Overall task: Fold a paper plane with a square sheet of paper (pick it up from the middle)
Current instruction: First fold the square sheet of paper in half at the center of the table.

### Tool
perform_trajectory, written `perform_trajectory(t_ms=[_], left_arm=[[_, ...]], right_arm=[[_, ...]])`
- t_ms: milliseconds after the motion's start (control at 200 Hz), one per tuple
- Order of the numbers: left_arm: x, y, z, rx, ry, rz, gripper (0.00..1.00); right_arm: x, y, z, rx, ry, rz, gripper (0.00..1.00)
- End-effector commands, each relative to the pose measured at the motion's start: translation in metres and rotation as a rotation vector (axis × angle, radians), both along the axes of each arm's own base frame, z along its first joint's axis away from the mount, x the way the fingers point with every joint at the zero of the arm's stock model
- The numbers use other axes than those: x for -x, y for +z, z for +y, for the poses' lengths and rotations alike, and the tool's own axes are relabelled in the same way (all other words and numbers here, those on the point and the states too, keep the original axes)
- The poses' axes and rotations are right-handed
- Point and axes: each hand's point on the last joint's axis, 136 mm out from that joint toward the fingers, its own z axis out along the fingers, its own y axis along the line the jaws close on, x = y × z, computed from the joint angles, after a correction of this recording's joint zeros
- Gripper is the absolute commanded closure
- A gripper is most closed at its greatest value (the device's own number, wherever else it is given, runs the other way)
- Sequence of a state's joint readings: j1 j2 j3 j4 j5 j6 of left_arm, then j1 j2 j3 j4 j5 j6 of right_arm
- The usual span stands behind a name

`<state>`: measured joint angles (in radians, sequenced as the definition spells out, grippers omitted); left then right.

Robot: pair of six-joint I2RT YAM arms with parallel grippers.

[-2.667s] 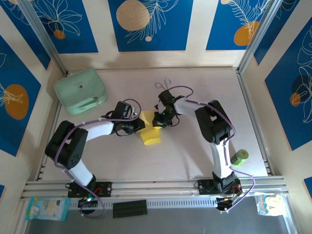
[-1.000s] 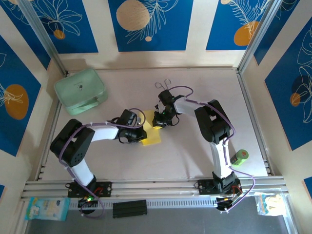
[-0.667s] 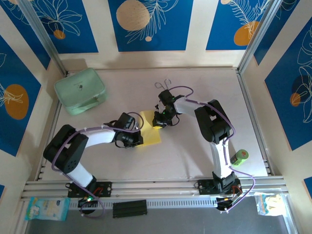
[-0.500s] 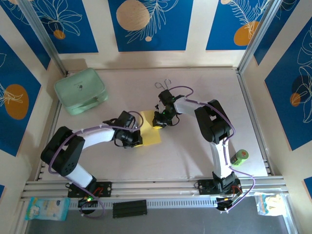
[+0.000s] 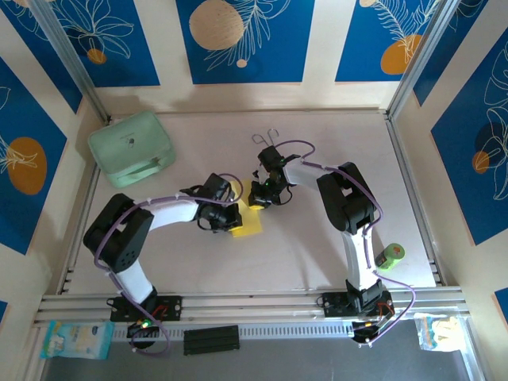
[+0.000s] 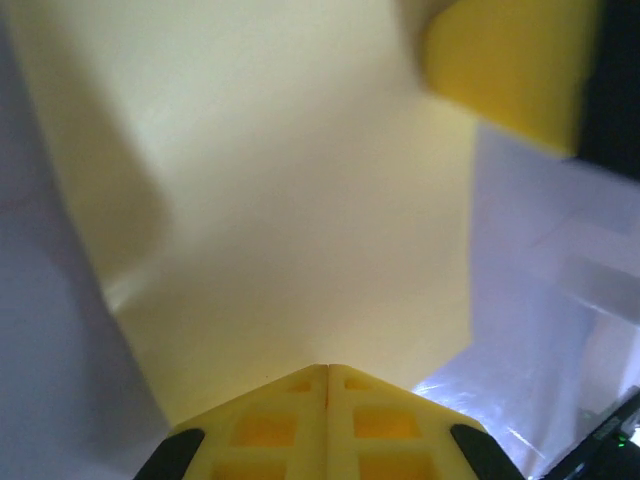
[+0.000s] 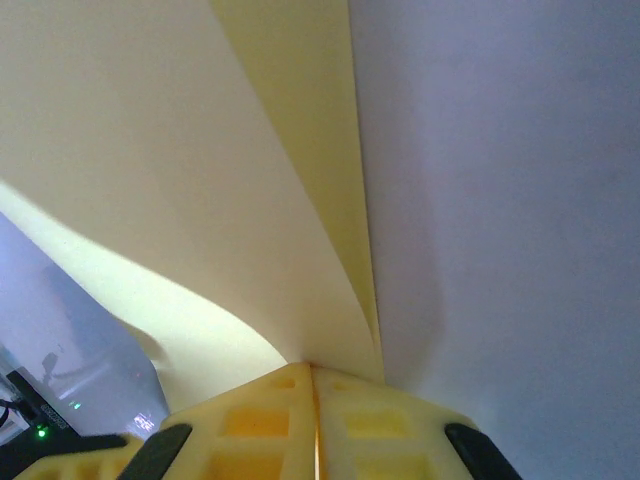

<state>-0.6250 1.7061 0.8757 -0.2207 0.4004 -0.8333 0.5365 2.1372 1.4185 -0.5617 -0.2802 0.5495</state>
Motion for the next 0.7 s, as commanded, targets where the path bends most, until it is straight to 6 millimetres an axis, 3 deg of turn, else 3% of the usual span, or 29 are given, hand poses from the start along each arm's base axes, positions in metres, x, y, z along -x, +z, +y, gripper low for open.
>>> perform_trajectory(t_ms=[0, 90, 175, 280, 380, 545, 695], left_arm=[[0.023, -0.02, 0.009, -0.03, -0.008, 0.073, 0.93], [0.043, -0.032, 0.021, -0.067, -0.037, 0.118, 0.94], [0.065, -0.042, 0.044, -0.169, -0.072, 0.177, 0.97], [0.07, -0.034, 0.055, -0.197, -0.098, 0.178, 0.98], [0.051, -0.001, 0.037, -0.089, -0.101, 0.11, 0.98], [-0.005, 0.06, 0.008, 0.067, -0.064, -0.077, 0.96], [-0.046, 0.059, 0.008, 0.043, 0.014, -0.146, 0.96]], right_arm=[[0.044, -0.104, -0.086, 0.439, -0.028, 0.152, 0.91], [0.045, -0.105, -0.088, 0.445, -0.027, 0.154, 0.91], [0.045, -0.105, -0.088, 0.447, -0.025, 0.154, 0.91], [0.044, -0.105, -0.088, 0.446, -0.019, 0.15, 0.91], [0.044, -0.105, -0.088, 0.453, -0.013, 0.147, 0.92], [0.045, -0.106, -0.09, 0.46, -0.015, 0.148, 0.91], [0.044, -0.105, -0.089, 0.457, -0.017, 0.15, 0.91]])
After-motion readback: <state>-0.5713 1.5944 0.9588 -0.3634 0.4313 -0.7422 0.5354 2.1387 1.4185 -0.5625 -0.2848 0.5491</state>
